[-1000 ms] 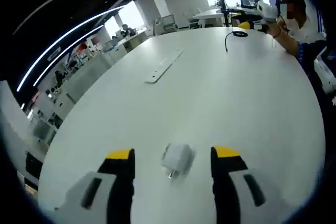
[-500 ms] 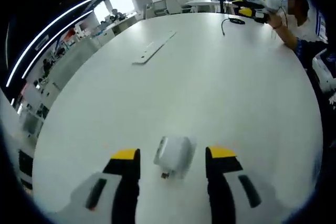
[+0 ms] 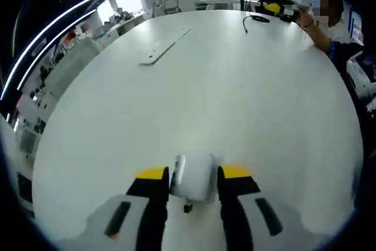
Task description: Plug the desk Type‑C cable into the charger adapter.
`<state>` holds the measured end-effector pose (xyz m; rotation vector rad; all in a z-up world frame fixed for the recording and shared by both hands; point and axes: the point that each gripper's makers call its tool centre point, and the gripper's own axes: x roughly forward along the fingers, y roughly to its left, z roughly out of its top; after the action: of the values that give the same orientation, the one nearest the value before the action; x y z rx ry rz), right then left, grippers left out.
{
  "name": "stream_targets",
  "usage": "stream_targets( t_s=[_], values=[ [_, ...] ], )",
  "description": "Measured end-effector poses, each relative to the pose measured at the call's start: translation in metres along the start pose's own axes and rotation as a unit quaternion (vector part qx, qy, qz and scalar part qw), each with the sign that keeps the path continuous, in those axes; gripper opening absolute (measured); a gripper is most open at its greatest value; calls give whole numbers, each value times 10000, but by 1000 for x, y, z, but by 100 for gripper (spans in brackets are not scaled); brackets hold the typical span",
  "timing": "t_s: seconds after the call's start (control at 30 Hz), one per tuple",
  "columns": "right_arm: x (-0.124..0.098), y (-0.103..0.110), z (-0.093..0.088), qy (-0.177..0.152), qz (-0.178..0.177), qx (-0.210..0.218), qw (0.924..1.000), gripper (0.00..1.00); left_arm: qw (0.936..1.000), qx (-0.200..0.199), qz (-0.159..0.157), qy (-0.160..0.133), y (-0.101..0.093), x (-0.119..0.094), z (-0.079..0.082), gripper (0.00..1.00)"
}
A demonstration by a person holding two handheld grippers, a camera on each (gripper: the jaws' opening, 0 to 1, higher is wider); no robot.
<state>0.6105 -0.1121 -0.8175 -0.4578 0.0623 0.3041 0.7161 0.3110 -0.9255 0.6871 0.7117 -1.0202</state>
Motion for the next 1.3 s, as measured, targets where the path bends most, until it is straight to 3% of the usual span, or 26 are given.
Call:
stream_targets(
  t_s=[0.07, 0.57, 0.93, 1.3],
  values=[
    [0, 1, 1, -6, 13, -8, 10000, 37, 10000, 44, -15, 72, 1, 1, -3, 28],
    [1, 6, 2, -2, 70, -49, 10000, 36, 9997, -108, -51, -194, -4, 1, 4, 27],
    [0, 7, 2, -3, 90, -77, 9999, 35, 9990, 37, -287, -332, -24, 12, 24, 27],
    [2, 3, -2, 40, 47, -87, 9999, 35, 9962, 406, -623, -458, -55, 32, 60, 27]
  ],
)
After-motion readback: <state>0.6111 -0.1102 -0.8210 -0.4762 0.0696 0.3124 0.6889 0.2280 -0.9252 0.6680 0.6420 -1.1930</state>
